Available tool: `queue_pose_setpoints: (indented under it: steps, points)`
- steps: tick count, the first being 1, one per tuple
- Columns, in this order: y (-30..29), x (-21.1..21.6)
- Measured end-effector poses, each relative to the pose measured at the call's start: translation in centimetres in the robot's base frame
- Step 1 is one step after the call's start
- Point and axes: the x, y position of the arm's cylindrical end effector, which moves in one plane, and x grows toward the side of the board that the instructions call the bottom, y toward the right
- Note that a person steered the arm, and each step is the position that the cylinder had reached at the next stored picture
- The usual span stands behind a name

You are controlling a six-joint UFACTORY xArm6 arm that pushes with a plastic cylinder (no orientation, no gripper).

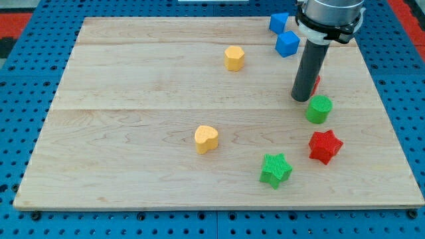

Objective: Move the green star a bit up

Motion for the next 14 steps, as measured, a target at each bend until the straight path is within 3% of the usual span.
queue_pose_setpoints:
  steps: [2,3,6,8,9,12,14]
  points:
    - [1.6,0.0]
    - [-2.4,1.4]
    - [-13.5,11.6]
    - [-9.8,18.7]
    - [-7.2,19.9]
    - [-7.5,19.9]
    - [-8.2,17.0]
